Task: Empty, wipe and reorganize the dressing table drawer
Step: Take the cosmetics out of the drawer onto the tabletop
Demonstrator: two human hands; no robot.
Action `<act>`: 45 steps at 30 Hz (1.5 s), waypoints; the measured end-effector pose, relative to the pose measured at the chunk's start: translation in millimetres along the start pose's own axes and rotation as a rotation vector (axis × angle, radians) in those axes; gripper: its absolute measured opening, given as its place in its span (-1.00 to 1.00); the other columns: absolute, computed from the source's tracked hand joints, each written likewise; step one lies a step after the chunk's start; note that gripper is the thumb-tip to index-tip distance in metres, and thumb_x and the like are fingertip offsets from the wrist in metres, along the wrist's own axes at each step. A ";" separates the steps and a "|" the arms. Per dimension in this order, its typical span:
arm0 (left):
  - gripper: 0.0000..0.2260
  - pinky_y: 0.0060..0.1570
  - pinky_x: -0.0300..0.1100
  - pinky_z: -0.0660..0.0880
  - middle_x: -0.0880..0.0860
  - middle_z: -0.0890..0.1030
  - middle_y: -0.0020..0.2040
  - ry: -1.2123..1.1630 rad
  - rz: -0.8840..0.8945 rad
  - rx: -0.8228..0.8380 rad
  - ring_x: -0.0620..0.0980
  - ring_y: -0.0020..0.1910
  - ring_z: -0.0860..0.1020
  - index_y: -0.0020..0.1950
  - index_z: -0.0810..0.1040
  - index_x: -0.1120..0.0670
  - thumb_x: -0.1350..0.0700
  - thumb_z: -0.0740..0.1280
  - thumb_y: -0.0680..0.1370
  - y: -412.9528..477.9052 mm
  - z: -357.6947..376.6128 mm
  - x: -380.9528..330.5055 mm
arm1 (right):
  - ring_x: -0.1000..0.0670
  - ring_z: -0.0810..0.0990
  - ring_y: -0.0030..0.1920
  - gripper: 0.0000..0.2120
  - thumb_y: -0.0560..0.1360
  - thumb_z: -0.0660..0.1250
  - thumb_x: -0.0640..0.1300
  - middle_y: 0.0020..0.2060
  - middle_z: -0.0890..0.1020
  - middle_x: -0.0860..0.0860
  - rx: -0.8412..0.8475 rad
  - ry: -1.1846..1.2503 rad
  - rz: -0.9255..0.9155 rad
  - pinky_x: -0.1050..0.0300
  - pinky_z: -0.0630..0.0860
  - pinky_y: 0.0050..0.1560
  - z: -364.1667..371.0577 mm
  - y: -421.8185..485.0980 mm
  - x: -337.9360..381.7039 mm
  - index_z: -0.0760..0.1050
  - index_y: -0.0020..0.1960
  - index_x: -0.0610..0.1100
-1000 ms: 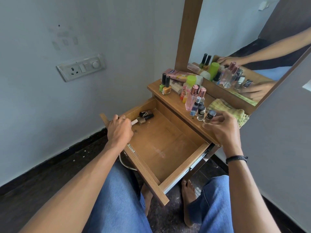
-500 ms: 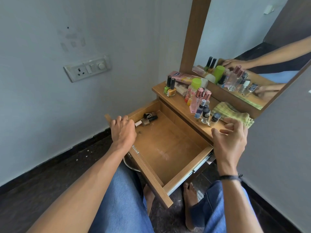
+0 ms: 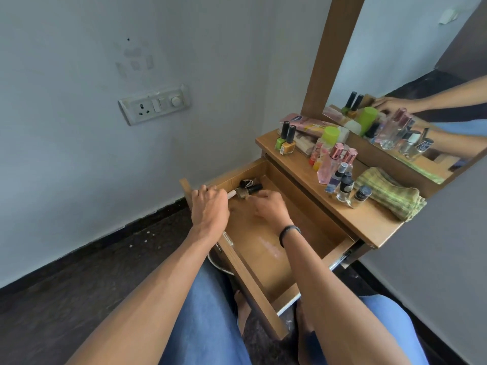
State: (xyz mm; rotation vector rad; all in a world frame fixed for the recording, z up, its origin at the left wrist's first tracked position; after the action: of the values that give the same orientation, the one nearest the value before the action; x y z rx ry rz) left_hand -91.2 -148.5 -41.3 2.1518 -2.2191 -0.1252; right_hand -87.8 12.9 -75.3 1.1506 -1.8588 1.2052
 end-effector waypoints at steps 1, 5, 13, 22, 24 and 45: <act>-0.83 0.16 -0.03 0.39 0.06 0.65 0.06 0.009 0.000 0.003 0.09 0.13 0.51 0.15 0.67 0.07 0.13 0.41 0.57 0.6 1.1 0.2 | -0.10 0.68 0.00 -0.64 0.48 0.48 0.01 -0.13 0.63 0.06 -0.008 0.081 0.057 -0.14 0.64 0.13 6.3 9.5 -0.5 0.57 0.21 -0.11; -0.81 0.18 -0.04 0.40 0.05 0.66 0.06 0.034 0.007 -0.001 0.08 0.14 0.53 0.16 0.67 0.04 0.10 0.41 0.56 2.8 3.4 0.9 | -0.03 0.63 -0.23 -0.62 0.46 0.49 -0.14 -0.14 0.63 -0.03 -0.100 0.271 0.134 -0.02 0.69 -0.02 26.9 37.0 2.3 0.48 0.23 -0.12; -0.85 0.14 -0.07 0.37 0.00 0.68 -0.02 -0.015 0.020 -0.068 0.00 -0.05 0.63 0.09 0.68 -0.01 0.16 0.38 0.56 -1.4 -0.7 0.9 | -0.09 0.69 -0.12 -0.72 0.37 0.55 -0.18 -0.14 0.63 0.00 -0.244 0.344 0.218 -0.08 0.67 0.05 40.8 55.0 -8.6 0.50 -0.03 -0.03; -0.80 0.13 -0.09 0.32 -0.04 0.69 -0.02 -0.087 0.009 -0.036 -0.05 -0.11 0.62 0.11 0.68 -0.02 0.20 0.39 0.54 -3.9 -3.8 2.5 | -0.09 0.64 0.07 -0.62 0.27 0.55 -0.10 0.03 0.63 0.01 -0.295 0.266 0.172 -0.14 0.59 0.19 26.1 38.9 -24.9 0.47 0.01 0.06; -0.79 0.15 -0.09 0.33 -0.04 0.68 -0.02 -0.096 0.001 -0.034 -0.05 -0.11 0.62 0.12 0.68 -0.02 0.21 0.39 0.54 -4.5 -4.7 2.6 | -0.09 0.56 0.15 -0.61 0.39 0.50 -0.09 0.13 0.57 0.02 -0.274 0.104 0.123 -0.08 0.52 0.25 16.4 35.5 -18.5 0.46 0.16 0.04; -0.84 0.21 -0.02 0.27 0.04 0.68 0.08 0.096 0.024 0.099 0.08 0.22 0.47 0.14 0.64 0.00 0.12 0.31 0.62 2.4 4.2 0.8 | 0.04 0.61 0.01 -0.59 0.44 0.33 0.21 -0.04 0.66 0.12 -0.379 -0.036 -0.231 0.06 0.54 0.10 -2.9 -0.9 32.5 0.59 0.19 0.03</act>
State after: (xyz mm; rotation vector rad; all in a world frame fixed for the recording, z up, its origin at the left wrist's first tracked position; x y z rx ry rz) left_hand -93.9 -149.1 -45.2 2.1285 -2.2417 0.0885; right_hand -100.4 4.8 -46.4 1.1369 -1.8219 0.6730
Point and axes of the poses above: each hand's wrist, its own y-axis towards the middle knuckle, its own z-axis out of the palm, x = y × z, the point moved 5 cm from there along y, towards the middle knuckle
